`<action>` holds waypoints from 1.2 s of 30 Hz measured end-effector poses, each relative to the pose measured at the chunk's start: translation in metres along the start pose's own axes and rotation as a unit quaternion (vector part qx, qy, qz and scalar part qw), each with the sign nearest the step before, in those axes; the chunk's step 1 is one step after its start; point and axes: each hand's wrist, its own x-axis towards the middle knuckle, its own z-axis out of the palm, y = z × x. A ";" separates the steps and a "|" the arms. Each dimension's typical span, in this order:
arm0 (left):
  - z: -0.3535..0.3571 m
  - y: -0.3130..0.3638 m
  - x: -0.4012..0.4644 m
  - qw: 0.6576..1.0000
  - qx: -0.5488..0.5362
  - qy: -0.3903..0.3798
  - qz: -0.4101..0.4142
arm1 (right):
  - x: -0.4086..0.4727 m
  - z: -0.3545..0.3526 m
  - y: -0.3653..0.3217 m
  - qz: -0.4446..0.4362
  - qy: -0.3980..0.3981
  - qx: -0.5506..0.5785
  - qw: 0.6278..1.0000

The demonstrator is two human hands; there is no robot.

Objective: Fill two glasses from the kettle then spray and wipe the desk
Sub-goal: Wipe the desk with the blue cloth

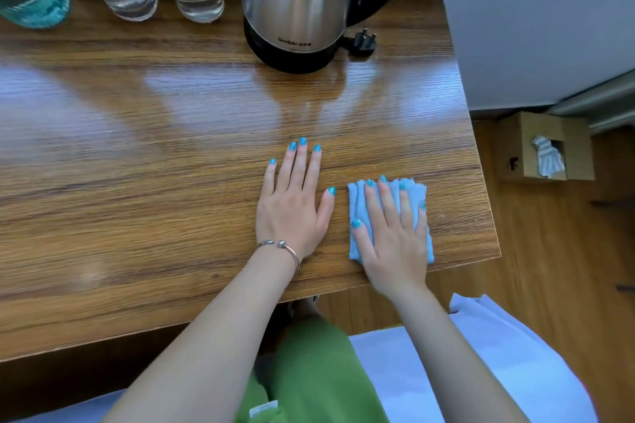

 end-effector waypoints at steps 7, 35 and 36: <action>0.001 -0.002 0.000 1.000 0.003 0.002 0.000 | 0.181 -0.053 0.024 0.038 0.026 0.032 0.998; -0.010 0.008 0.003 0.996 0.077 -0.050 -0.021 | 0.178 -0.052 0.017 -0.007 -0.005 0.050 0.999; -0.013 0.011 0.004 0.995 0.071 -0.059 -0.033 | 0.160 -0.048 0.018 -0.014 0.002 0.049 0.999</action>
